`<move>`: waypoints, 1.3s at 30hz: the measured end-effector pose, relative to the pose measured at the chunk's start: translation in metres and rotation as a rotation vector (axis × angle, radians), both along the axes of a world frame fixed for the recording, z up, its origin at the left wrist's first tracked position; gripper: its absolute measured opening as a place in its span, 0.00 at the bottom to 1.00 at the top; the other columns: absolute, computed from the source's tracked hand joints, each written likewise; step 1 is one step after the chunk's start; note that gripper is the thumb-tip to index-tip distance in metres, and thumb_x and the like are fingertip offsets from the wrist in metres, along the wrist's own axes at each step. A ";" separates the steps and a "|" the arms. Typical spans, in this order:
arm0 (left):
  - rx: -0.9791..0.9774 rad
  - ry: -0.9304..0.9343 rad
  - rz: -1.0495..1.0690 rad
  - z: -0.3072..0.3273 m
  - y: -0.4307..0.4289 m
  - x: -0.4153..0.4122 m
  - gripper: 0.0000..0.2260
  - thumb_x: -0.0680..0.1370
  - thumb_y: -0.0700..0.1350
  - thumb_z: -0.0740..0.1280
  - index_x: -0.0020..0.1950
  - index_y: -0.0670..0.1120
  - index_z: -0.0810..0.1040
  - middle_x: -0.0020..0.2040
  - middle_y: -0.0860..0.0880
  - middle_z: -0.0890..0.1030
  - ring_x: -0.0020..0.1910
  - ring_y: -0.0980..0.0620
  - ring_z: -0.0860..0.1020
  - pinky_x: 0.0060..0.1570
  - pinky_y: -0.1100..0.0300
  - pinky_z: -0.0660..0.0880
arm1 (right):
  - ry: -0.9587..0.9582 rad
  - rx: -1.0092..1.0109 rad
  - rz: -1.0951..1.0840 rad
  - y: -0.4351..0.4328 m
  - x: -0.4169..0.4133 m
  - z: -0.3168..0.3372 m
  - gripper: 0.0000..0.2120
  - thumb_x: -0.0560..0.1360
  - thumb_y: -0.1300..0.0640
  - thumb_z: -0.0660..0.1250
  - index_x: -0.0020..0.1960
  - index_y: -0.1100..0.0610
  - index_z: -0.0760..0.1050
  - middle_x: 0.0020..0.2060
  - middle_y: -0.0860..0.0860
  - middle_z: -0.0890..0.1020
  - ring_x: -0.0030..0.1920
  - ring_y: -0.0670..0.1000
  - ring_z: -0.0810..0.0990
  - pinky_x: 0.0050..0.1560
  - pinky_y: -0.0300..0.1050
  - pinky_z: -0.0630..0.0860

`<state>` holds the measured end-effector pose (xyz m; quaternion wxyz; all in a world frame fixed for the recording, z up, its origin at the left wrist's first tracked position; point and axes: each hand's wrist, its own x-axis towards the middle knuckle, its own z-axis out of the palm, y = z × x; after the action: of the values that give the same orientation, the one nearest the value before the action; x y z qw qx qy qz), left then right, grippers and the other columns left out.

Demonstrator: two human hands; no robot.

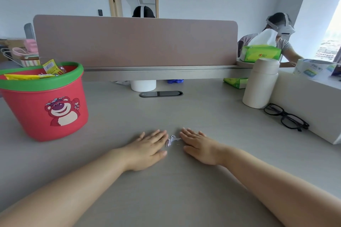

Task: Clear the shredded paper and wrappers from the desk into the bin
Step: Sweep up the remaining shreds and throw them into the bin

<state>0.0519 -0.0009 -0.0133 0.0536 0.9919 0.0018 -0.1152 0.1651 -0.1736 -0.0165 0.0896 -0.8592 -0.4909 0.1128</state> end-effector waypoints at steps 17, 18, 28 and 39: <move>-0.306 -0.361 0.324 0.008 0.000 0.032 0.11 0.70 0.50 0.72 0.50 0.50 0.83 0.46 0.48 0.84 0.45 0.50 0.80 0.39 0.65 0.67 | 0.233 0.372 0.038 0.042 0.030 0.011 0.13 0.65 0.58 0.75 0.50 0.56 0.81 0.38 0.45 0.74 0.37 0.42 0.74 0.38 0.23 0.68; -0.291 -0.381 0.335 0.007 0.001 0.032 0.10 0.70 0.51 0.72 0.49 0.51 0.83 0.46 0.48 0.85 0.46 0.50 0.80 0.39 0.65 0.68 | 0.234 0.386 0.034 0.042 0.032 0.009 0.11 0.65 0.59 0.75 0.48 0.56 0.82 0.36 0.44 0.75 0.35 0.41 0.75 0.38 0.23 0.69; -0.058 -0.495 0.229 -0.001 0.001 0.035 0.09 0.75 0.51 0.65 0.50 0.47 0.79 0.51 0.48 0.79 0.52 0.46 0.77 0.46 0.58 0.70 | -0.079 0.390 0.035 0.040 0.020 0.002 0.05 0.72 0.60 0.65 0.44 0.60 0.78 0.46 0.56 0.81 0.46 0.56 0.78 0.46 0.44 0.72; -0.166 -0.454 0.211 -0.006 0.010 0.030 0.09 0.78 0.48 0.62 0.48 0.43 0.75 0.49 0.46 0.78 0.49 0.44 0.76 0.47 0.55 0.70 | 0.081 0.459 -0.060 0.033 0.020 0.003 0.03 0.73 0.61 0.64 0.42 0.58 0.75 0.36 0.53 0.79 0.37 0.50 0.75 0.39 0.37 0.68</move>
<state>0.0816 0.0095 -0.0188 0.1456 0.9789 0.0838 0.1166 0.1855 -0.1406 -0.0139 0.3056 -0.8252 -0.4741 0.0296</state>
